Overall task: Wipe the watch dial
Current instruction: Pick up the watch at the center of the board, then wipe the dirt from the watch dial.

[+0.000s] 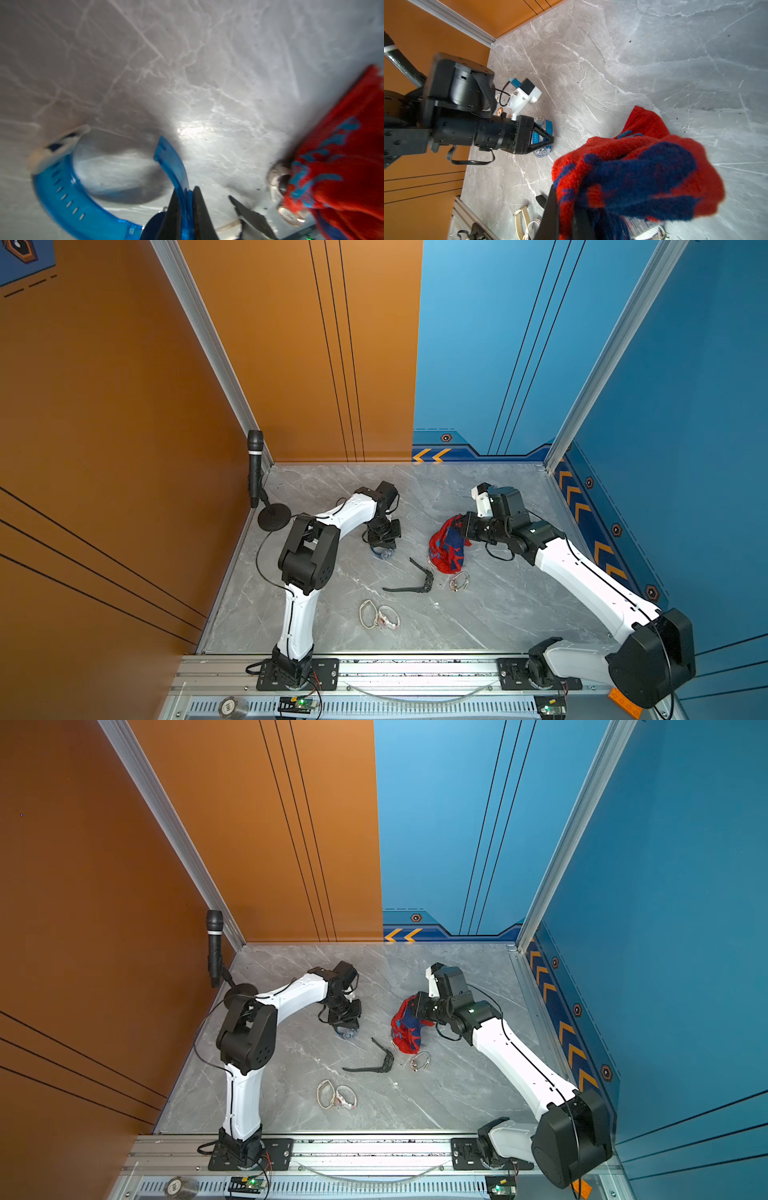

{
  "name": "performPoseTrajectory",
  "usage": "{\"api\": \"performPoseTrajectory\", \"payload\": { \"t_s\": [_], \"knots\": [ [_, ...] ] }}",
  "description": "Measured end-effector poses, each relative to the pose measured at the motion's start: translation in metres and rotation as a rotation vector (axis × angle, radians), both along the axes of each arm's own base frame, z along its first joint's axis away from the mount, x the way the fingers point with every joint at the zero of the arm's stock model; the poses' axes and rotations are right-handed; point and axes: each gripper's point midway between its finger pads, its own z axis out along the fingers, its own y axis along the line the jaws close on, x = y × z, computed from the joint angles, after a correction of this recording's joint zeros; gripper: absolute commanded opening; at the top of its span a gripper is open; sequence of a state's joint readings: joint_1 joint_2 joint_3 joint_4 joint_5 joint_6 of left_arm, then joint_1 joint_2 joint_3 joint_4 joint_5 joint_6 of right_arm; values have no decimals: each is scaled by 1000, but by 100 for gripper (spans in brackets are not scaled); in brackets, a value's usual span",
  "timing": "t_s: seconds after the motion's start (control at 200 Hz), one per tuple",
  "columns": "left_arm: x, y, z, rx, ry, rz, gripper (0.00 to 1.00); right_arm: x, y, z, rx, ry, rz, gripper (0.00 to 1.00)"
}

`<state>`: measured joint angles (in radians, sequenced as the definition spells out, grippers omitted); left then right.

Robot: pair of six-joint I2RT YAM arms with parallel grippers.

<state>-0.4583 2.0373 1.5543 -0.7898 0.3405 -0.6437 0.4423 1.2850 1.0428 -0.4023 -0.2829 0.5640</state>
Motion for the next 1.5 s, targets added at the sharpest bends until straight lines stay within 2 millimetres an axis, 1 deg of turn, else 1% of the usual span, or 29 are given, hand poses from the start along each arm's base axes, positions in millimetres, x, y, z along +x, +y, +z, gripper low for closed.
{"api": "performPoseTrajectory", "payload": {
  "t_s": [0.045, 0.09, 0.185, 0.23, 0.265, 0.32, 0.376, 0.501, 0.586, 0.661, 0.821, 1.006, 1.182, 1.257, 1.347, 1.417, 1.497],
  "knots": [
    [4, -4, 16, -62, -31, 53, 0, -2, 4, 3, -9, -13, 17, 0],
    [10, -8, 36, -138, -74, 116, 0, -2, 8, 7, -19, -32, 31, 0],
    [27, -20, 89, -338, -190, 266, 0, 2, 16, 24, -22, -83, 52, 0],
    [35, -25, 111, -440, -231, 339, 0, 4, 19, 32, -21, -109, 62, 0],
    [41, -30, 125, -518, -259, 389, 0, 6, 22, 37, -21, -128, 68, 0],
    [47, -38, 137, -625, -276, 452, 0, 8, 26, 42, -22, -151, 78, 0],
    [50, -47, 140, -696, -273, 503, 0, 8, 33, 46, -23, -166, 97, 0],
    [47, -75, 138, -805, -235, 557, 0, 7, 46, 46, -29, -178, 135, 0],
    [43, -89, 146, -871, -233, 570, 0, 9, 49, 43, -35, -171, 142, 0],
    [41, -96, 155, -916, -243, 573, 0, 10, 50, 38, -40, -162, 142, 0],
    [39, -93, 166, -961, -274, 597, 0, 13, 51, 31, -48, -145, 142, 0],
    [34, -96, 185, -1011, -313, 595, 0, 20, 51, 23, -33, -120, 128, 0],
    [32, -91, 183, -1043, -334, 606, 0, 22, 51, 21, -26, -95, 119, 0],
    [32, -90, 184, -1051, -341, 611, 0, 28, 45, 19, -26, -82, 95, 0],
    [31, -88, 190, -1067, -353, 606, 0, 36, 30, 16, -42, -67, 46, 0],
    [29, -87, 203, -1104, -367, 587, 0, 41, 21, 16, -55, -65, 13, 0],
    [24, -87, 221, -1151, -387, 560, 0, 42, 18, 16, -63, -65, 2, 0]
  ]
}}
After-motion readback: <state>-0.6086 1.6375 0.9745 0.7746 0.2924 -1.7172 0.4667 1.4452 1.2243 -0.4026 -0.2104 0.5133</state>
